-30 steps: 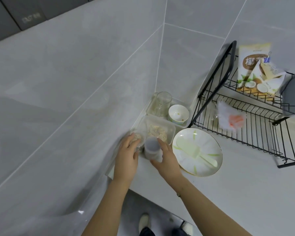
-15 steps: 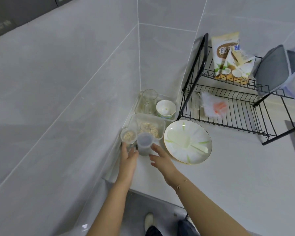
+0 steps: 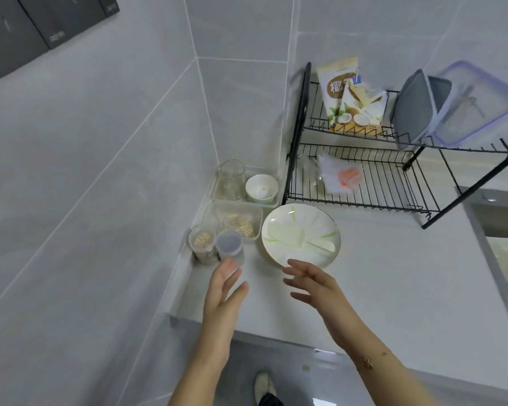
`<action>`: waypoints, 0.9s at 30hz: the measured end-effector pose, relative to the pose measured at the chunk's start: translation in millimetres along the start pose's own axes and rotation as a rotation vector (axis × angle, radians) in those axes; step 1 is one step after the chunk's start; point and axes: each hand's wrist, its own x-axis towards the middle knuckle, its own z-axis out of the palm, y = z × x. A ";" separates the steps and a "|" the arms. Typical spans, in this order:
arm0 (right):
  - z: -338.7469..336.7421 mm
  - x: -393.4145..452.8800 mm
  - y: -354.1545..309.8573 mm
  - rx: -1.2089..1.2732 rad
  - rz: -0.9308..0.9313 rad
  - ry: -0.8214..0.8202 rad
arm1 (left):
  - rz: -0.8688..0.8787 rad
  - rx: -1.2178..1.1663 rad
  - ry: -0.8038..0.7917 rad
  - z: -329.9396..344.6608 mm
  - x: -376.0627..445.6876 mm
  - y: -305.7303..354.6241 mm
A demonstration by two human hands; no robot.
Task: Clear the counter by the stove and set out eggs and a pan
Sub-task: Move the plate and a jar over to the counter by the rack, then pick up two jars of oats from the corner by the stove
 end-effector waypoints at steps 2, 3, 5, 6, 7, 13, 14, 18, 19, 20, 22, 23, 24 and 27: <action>-25.5 -19.1 -2.3 0.016 -0.014 0.045 | -0.007 0.007 -0.062 15.3 -11.2 1.9; -39.0 -29.4 -2.8 0.030 -0.022 0.073 | -0.010 0.006 -0.091 24.3 -15.9 3.2; -67.8 -52.1 -3.0 0.077 -0.044 0.124 | -0.015 -0.003 -0.153 46.5 -27.5 8.4; -83.5 -65.0 -3.1 0.099 -0.063 0.149 | -0.016 -0.008 -0.192 61.3 -34.5 12.0; -96.7 -75.9 -3.0 0.112 -0.079 0.166 | -0.013 -0.010 -0.224 74.2 -40.7 15.4; -174.0 -143.0 5.3 0.205 -0.146 0.323 | 0.015 0.058 -0.431 161.9 -85.1 22.4; -183.8 -152.6 7.7 0.211 -0.154 0.347 | 0.018 0.066 -0.462 173.0 -92.5 22.1; -228.8 -203.5 22.4 0.264 -0.192 0.449 | 0.019 0.109 -0.611 223.5 -133.7 16.7; -236.0 -210.9 24.9 0.273 -0.194 0.467 | 0.019 0.114 -0.635 230.2 -141.0 15.3; -248.1 -226.4 31.3 0.288 -0.200 0.501 | 0.012 0.127 -0.667 242.2 -154.4 11.3; -268.8 -252.2 44.0 0.308 -0.213 0.555 | -0.005 0.134 -0.715 261.5 -177.4 3.4; -277.3 -264.3 49.9 0.313 -0.218 0.573 | -0.014 0.127 -0.736 269.8 -187.9 -0.1; -286.3 -276.9 56.5 0.324 -0.225 0.596 | -0.025 0.125 -0.759 278.9 -198.7 -3.7; -310.4 -313.4 76.5 0.370 -0.234 0.691 | -0.071 0.118 -0.853 308.5 -228.1 -15.3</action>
